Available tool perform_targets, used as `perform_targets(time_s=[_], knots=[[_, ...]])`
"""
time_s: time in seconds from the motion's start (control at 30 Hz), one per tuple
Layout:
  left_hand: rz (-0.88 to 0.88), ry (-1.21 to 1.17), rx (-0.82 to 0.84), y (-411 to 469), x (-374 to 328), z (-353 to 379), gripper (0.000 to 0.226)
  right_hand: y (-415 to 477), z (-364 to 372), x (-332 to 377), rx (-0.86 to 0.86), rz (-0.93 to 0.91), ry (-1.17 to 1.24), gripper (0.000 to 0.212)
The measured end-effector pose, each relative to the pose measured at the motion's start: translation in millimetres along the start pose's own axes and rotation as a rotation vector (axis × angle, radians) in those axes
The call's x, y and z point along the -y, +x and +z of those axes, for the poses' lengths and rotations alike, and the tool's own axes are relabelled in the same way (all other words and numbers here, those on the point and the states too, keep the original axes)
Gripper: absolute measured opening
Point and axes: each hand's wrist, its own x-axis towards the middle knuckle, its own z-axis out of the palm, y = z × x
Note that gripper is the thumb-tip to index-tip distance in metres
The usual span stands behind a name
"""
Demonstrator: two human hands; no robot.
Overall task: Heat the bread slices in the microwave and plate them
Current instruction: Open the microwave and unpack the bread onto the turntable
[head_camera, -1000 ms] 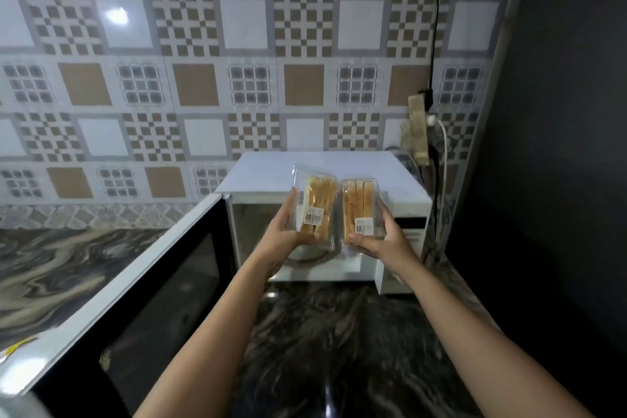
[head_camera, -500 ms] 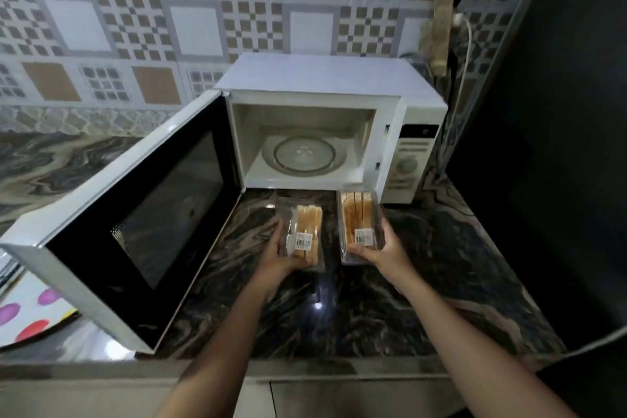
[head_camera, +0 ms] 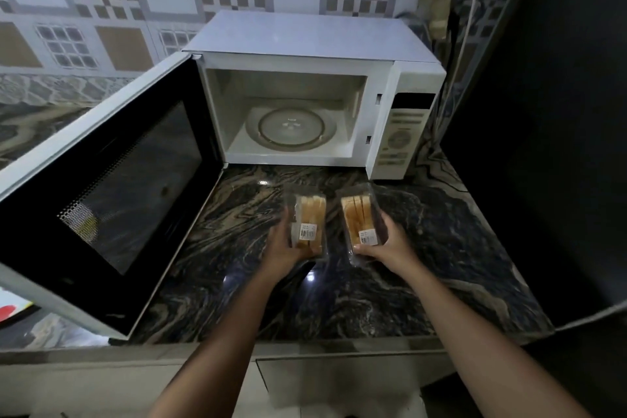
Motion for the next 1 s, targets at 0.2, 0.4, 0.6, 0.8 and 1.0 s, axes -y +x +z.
perform_targets(time_s=[0.2,0.4,0.6,0.8,1.0], knots=[[0.043,0.176,-0.072,-2,1,2,0.102,2,-10,7,-0.043,0.044,-0.248,0.088],[0.085,0.113,-0.081,-14,9,-5,0.072,-1,-18,24,-0.220,-0.161,-0.253,0.068],[0.051,0.017,-0.117,-31,21,-11,0.041,-9,2,59,-0.253,-0.609,-0.347,0.024],[0.051,-0.014,-0.092,-38,31,-13,0.035,-24,35,70,0.437,-0.635,-0.880,0.028],[0.020,-0.023,-0.126,-37,27,-14,0.030,-23,56,71,0.458,-0.459,-0.786,0.030]])
